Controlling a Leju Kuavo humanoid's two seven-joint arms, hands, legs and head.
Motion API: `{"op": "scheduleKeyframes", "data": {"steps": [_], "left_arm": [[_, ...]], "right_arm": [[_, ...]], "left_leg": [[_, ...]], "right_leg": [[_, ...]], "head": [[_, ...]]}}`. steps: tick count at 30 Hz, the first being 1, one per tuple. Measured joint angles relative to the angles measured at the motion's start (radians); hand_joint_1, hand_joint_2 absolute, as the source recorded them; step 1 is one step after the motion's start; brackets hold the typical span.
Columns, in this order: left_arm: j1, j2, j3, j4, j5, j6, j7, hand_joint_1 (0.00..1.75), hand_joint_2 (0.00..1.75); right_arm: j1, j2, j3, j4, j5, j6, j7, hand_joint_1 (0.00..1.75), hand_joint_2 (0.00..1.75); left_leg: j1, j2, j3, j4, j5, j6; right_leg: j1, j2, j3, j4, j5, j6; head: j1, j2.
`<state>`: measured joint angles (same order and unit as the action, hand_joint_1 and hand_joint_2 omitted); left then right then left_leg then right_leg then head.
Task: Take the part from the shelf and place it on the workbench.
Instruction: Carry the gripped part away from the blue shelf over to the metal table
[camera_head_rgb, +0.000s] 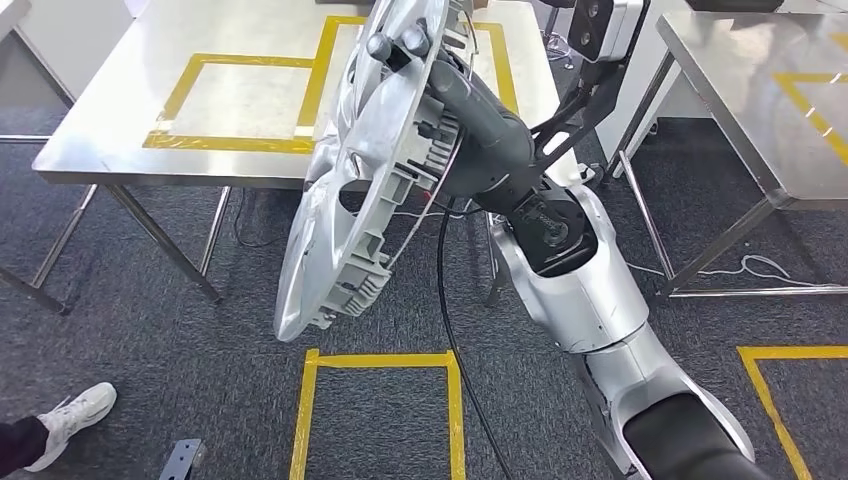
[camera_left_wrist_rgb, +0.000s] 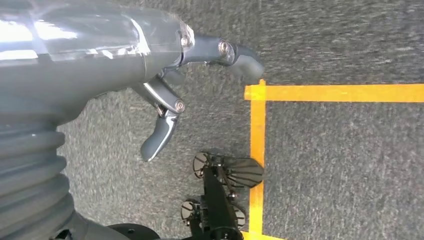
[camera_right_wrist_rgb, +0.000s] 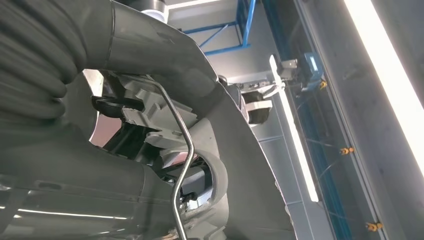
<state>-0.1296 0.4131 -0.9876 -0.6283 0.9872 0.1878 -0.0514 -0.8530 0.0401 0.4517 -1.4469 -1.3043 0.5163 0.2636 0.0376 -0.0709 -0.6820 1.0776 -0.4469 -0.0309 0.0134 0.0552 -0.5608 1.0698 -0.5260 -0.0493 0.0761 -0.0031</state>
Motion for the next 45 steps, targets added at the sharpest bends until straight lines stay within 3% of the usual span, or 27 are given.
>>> {"op": "scheduleKeyframes", "data": {"steps": [2,3,4,6,8,9,10,12,14,17,19,22,24,25,26,28,29,30,32,34,36,45], "left_arm": [[0.004,-0.002,0.0,0.0,-0.003,0.004,0.001,0.0,1.75],[0.006,-0.002,0.001,0.0,-0.004,0.005,0.001,0.0,1.75],[0.007,-0.002,0.002,0.0,-0.004,0.005,0.001,0.0,1.75],[0.007,-0.001,0.006,0.0,-0.005,0.006,0.002,0.0,1.75],[0.007,-0.001,0.008,0.001,-0.005,0.006,0.004,0.0,1.75],[0.007,-0.001,0.009,0.001,-0.005,0.006,0.006,0.0,1.75],[0.007,-0.001,0.011,0.001,-0.006,0.006,0.008,0.0,1.75],[0.007,-0.001,0.017,0.002,-0.008,0.006,0.01,0.0,1.75],[0.008,-0.001,0.023,0.003,-0.009,0.008,0.013,0.0,1.75],[0.01,-0.002,0.026,0.002,-0.007,0.013,0.016,0.0,1.75],[0.011,-0.003,0.029,0.0,-0.006,0.015,0.016,0.0,1.75],[0.011,-0.003,0.032,-0.004,-0.005,0.016,0.016,0.0,1.75],[0.012,-0.003,0.033,-0.004,-0.005,0.016,0.017,0.0,1.75],[0.012,-0.003,0.033,-0.004,-0.006,0.018,0.018,0.0,1.75],[0.013,-0.004,0.033,-0.005,-0.008,0.021,0.02,0.0,1.75],[0.013,-0.005,0.033,-0.009,-0.013,0.025,0.025,0.0,1.75],[0.013,-0.006,0.033,-0.011,-0.017,0.024,0.025,0.0,1.75],[0.013,-0.006,0.033,-0.012,-0.02,0.021,0.023,0.0,1.75],[0.014,-0.006,0.034,-0.011,-0.024,0.015,0.021,0.0,1.75],[0.017,-0.007,0.035,-0.011,-0.026,0.011,0.019,0.0,1.75],[0.017,-0.007,0.038,-0.01,-0.027,0.008,0.016,0.0,1.75],[0.017,-0.006,0.047,-0.009,-0.03,0.006,0.012,0.0,1.75]], "right_arm": [[0.0,-0.001,-0.001,0.0,-0.002,0.0,0.0,1.75,1.75],[0.0,0.001,-0.002,0.0,-0.004,0.0,0.0,1.75,1.75],[0.0,0.002,-0.002,0.0,-0.009,0.0,0.0,1.75,1.75],[0.003,0.006,-0.004,0.001,-0.018,-0.002,0.002,1.75,1.75],[0.012,0.007,-0.004,0.005,-0.022,-0.003,0.005,1.75,1.75],[0.017,0.007,-0.004,0.008,-0.023,-0.004,0.007,1.75,1.75],[0.02,0.007,-0.004,0.011,-0.022,-0.004,0.008,1.75,1.75],[0.022,0.008,-0.005,0.014,-0.021,-0.004,0.008,1.75,1.75],[0.021,0.01,-0.005,0.015,-0.019,-0.004,0.008,1.75,1.75],[0.025,0.012,-0.005,0.014,-0.02,-0.004,0.007,1.75,1.75],[0.026,0.011,-0.006,0.014,-0.021,-0.004,0.007,1.75,1.75],[0.029,0.01,-0.006,0.014,-0.021,-0.004,0.008,1.75,1.75],[0.034,0.008,-0.006,0.015,-0.021,-0.004,0.008,1.75,1.75],[0.036,0.007,-0.005,0.016,-0.021,-0.004,0.008,1.75,1.75],[0.035,0.006,-0.005,0.016,-0.021,-0.005,0.008,1.75,1.75],[0.03,0.006,-0.005,0.017,-0.021,-0.006,0.008,1.75,1.75],[0.027,0.006,-0.005,0.017,-0.021,-0.007,0.008,1.75,1.75],[0.024,0.007,-0.005,0.017,-0.02,-0.008,0.008,1.75,1.75],[0.023,0.007,-0.005,0.017,-0.018,-0.012,0.01,1.75,1.75],[0.026,0.006,-0.005,0.017,-0.018,-0.016,0.012,1.75,1.75],[0.028,0.005,-0.005,0.017,-0.019,-0.018,0.013,1.75,1.75],[0.03,0.004,-0.005,0.017,-0.015,-0.015,0.013,1.75,1.75]], "left_leg": [[0.004,-0.01,-0.003,-0.013,0.013,-0.014],[0.002,0.006,-0.008,-0.015,0.011,-0.018],[-0.002,0.027,-0.017,-0.002,-0.004,-0.02],[-0.006,0.069,-0.053,0.079,-0.062,-0.024],[-0.005,0.073,-0.084,0.176,-0.107,-0.031],[-0.004,0.073,-0.084,0.192,-0.107,-0.036],[-0.002,0.074,-0.065,0.172,-0.091,-0.04],[0.002,0.078,-0.002,0.073,-0.053,-0.047],[0.001,0.081,0.035,0.01,-0.043,-0.037],[-0.002,0.08,0.033,0.009,-0.044,-0.007],[-0.001,0.079,0.032,0.006,-0.039,0.004],[-0.002,0.079,0.027,0.005,-0.033,0.013],[-0.004,0.078,0.024,0.005,-0.031,0.017],[-0.006,0.077,0.023,0.005,-0.03,0.018],[-0.009,0.076,0.023,0.004,-0.029,0.019],[-0.012,0.073,0.023,0.003,-0.025,0.018],[-0.012,0.072,0.021,0.002,-0.022,0.014],[-0.013,0.071,0.018,0.002,-0.023,0.014],[-0.014,0.07,0.015,0.001,-0.022,0.019],[-0.016,0.07,0.019,-0.004,-0.02,0.021],[-0.017,0.07,0.023,-0.009,-0.016,0.014],[-0.017,0.07,0.025,-0.014,-0.014,0.011]], "right_leg": [[0.001,-0.012,0.009,-0.028,0.012,-0.003],[-0.002,-0.019,0.016,-0.05,0.02,-0.003],[-0.004,-0.027,0.022,-0.071,0.029,-0.003],[-0.004,-0.039,0.023,-0.09,0.041,0.002],[-0.003,-0.05,0.016,-0.086,0.043,0.002],[-0.004,-0.055,0.011,-0.08,0.043,0.003],[-0.005,-0.058,0.006,-0.072,0.041,0.006],[-0.009,-0.061,-0.008,-0.05,0.033,0.018],[-0.007,-0.06,-0.024,-0.026,0.024,0.032],[-0.005,-0.058,-0.031,-0.017,0.022,0.044],[-0.007,-0.057,-0.04,0.006,-0.001,0.054],[-0.012,-0.057,-0.101,0.163,-0.093,0.067],[-0.012,-0.057,-0.131,0.245,-0.118,0.066],[-0.012,-0.057,-0.124,0.237,-0.103,0.061],[-0.01,-0.056,-0.102,0.196,-0.074,0.054],[-0.003,-0.055,-0.039,0.068,-0.015,0.029],[0.002,-0.055,-0.017,0.02,0.001,0.02],[0.004,-0.055,-0.003,-0.014,0.005,0.018],[0.003,-0.054,0.003,-0.033,0.0,0.046],[-0.001,-0.053,0.007,-0.037,-0.002,0.061],[-0.001,-0.053,0.007,-0.037,-0.001,0.05],[-0.002,-0.054,0.008,-0.037,0.0,0.049]], "head": [[0.01,0.0],[0.011,0.0],[0.007,0.0],[-0.007,0.0],[-0.02,0.0],[-0.027,0.0],[-0.032,0.0],[-0.044,0.0],[-0.056,0.0],[-0.055,0.0],[-0.05,0.0],[-0.035,0.0],[-0.027,0.0],[-0.023,0.0],[-0.019,0.0],[-0.014,0.0],[-0.014,0.0],[-0.013,0.0],[-0.013,0.0],[-0.017,0.0],[-0.023,0.0],[-0.033,0.0]]}}
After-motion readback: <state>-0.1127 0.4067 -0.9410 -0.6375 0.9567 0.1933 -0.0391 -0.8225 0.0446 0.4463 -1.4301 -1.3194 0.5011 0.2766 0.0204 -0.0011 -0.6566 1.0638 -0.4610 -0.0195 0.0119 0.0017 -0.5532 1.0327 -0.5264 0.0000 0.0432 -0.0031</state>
